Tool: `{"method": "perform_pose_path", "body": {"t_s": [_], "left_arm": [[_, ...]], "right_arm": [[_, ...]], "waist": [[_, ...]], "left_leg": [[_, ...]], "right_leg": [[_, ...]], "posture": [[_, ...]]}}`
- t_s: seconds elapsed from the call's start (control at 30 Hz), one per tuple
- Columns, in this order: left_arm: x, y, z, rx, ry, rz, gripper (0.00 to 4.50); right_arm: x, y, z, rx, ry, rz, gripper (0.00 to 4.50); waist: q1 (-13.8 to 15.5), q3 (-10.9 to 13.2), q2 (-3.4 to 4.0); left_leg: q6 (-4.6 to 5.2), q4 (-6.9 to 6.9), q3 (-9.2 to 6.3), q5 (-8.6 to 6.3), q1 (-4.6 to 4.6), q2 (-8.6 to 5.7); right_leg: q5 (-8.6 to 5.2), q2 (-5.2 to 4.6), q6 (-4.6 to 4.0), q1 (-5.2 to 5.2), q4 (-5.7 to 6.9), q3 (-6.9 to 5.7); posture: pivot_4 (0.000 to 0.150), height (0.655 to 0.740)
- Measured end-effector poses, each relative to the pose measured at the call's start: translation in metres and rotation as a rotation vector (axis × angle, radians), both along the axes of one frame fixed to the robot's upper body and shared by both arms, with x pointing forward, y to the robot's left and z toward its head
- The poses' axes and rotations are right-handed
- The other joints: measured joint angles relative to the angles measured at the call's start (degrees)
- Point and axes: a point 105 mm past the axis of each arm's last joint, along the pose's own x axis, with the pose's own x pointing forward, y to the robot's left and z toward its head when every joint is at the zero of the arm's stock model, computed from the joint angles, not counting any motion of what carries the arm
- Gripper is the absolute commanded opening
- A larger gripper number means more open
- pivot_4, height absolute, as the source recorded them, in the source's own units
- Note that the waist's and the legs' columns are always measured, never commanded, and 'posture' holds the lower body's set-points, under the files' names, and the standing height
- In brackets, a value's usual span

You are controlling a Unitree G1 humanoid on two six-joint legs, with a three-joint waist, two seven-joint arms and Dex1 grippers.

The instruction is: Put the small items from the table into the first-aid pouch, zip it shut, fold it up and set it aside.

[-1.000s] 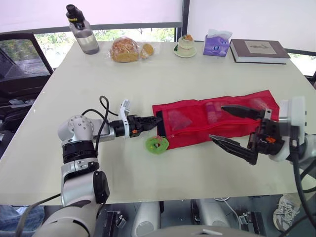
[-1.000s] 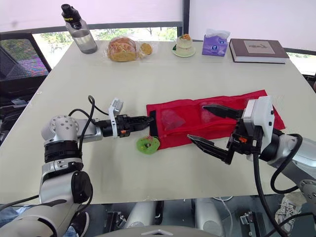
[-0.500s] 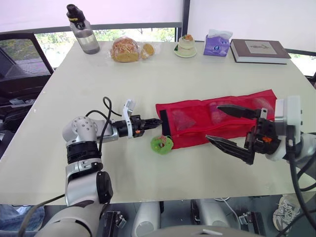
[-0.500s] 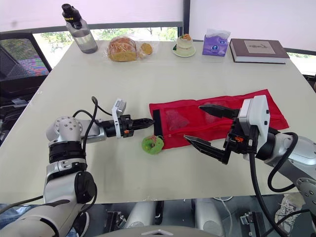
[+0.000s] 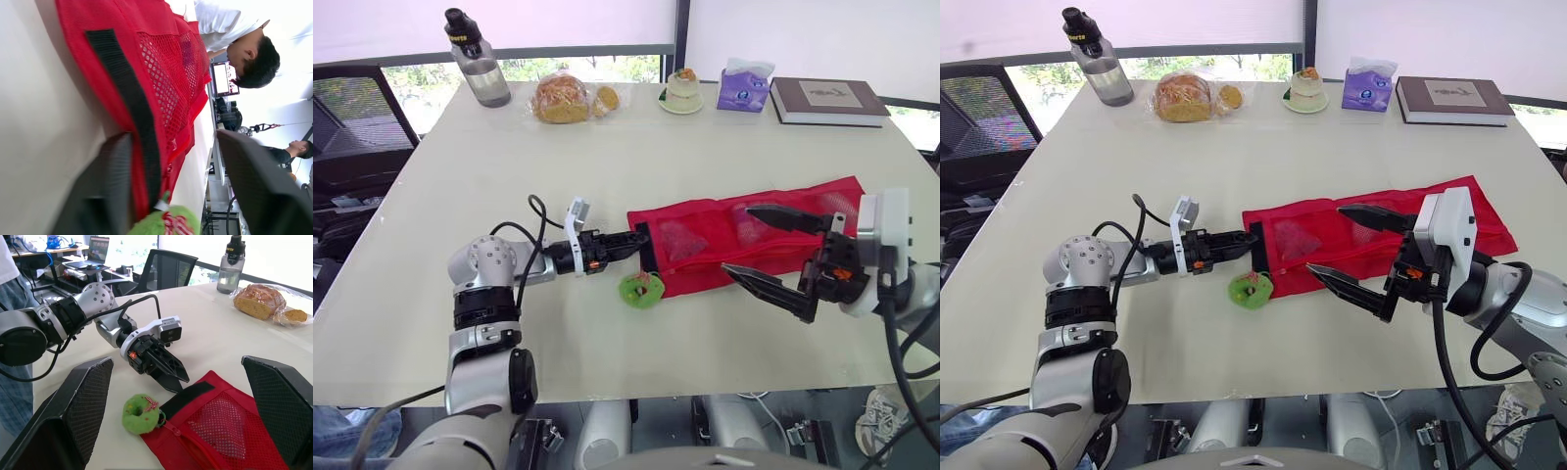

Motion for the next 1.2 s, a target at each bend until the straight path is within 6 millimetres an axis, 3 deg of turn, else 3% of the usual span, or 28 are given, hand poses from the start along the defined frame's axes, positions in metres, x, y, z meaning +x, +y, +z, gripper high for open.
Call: {"method": "perform_pose_path", "body": {"t_s": [0.6, 1.2], "left_arm": [[0.002, -0.033, -0.008, -0.070, 0.013, -0.038, 3.23], [0.012, -0.060, -0.007, 0.153, 0.039, 0.005, 3.23]], "right_arm": [[0.001, 0.000, 0.001, -0.001, -0.009, -0.008, 4.50], [0.004, -0.001, 0.001, -0.007, -0.021, -0.030, 4.50]], "waist": [[0.0, 0.0, 0.00], [0.1, 0.0, -0.01]], "left_leg": [[0.00, 0.00, -0.01, 0.00, -0.01, -0.01], [0.00, 0.00, -0.01, 0.00, 0.01, -0.03]], "right_leg": [[0.00, 0.00, 0.00, 0.00, -0.01, 0.00], [0.00, 0.01, 0.04, 0.01, 0.00, 0.01]], "posture": [[0.150, 0.7387], [0.150, 0.7387]]}}
